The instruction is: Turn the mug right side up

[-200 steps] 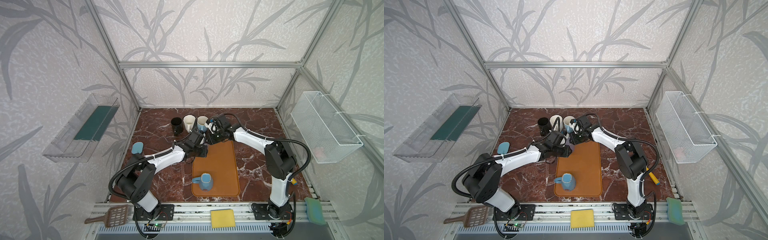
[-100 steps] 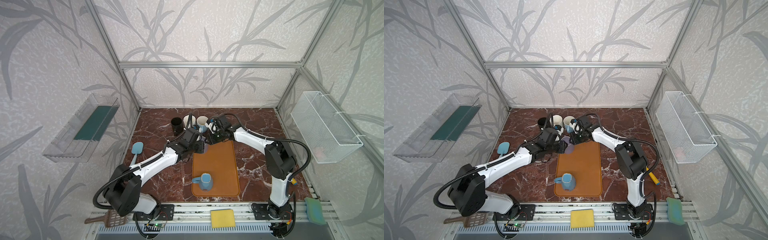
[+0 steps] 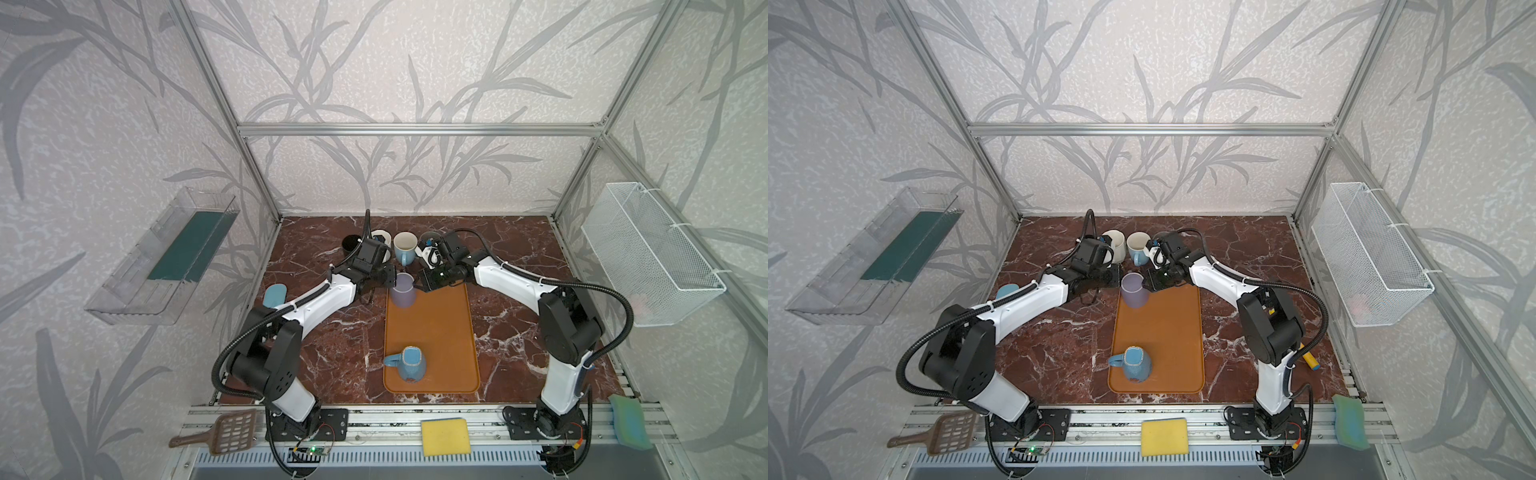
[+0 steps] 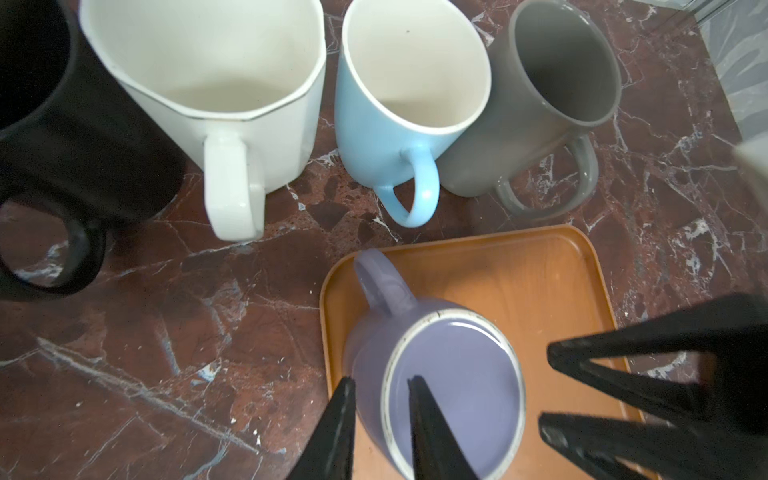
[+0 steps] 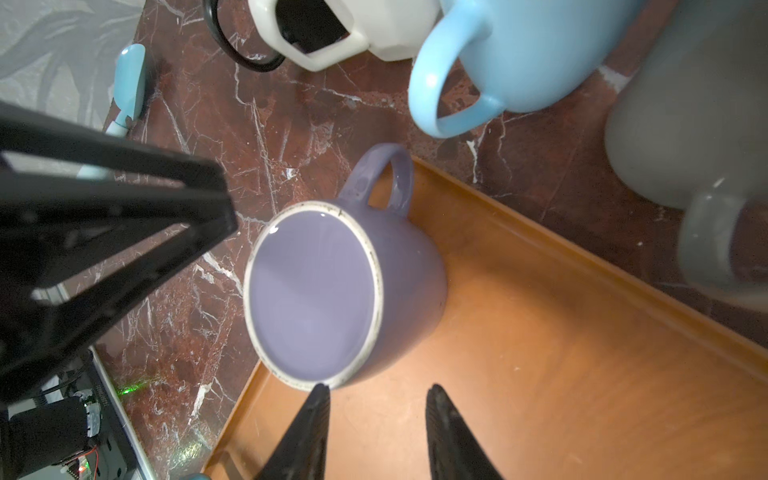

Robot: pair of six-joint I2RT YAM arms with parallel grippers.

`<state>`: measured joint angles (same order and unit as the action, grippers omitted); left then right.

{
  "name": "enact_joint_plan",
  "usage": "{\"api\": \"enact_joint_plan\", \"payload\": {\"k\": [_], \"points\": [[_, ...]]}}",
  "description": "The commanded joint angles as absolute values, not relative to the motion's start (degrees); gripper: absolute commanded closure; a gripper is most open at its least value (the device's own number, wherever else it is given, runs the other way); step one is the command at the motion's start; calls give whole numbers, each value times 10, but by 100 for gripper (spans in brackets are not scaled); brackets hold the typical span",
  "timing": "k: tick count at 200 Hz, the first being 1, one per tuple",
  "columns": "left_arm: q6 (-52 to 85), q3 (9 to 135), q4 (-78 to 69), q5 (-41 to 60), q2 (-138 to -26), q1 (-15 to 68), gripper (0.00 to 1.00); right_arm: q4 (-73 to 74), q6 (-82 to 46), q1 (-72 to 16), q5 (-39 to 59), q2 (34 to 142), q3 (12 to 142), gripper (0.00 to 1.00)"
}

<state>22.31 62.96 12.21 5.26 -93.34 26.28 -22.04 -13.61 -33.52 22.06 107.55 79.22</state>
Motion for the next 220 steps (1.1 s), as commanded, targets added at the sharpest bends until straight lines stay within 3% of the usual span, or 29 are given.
{"api": "enact_joint_plan", "payload": {"k": [1,135,220], "points": [[207,659,117,66,-958,254,74,-215,-136,-334,228,1045,774,60],[195,732,112,112,-1073,249,75,-193,-143,-354,246,1013,700,60],[227,665,114,120,-1032,261,75,-183,-158,-362,246,1038,712,60]]}}
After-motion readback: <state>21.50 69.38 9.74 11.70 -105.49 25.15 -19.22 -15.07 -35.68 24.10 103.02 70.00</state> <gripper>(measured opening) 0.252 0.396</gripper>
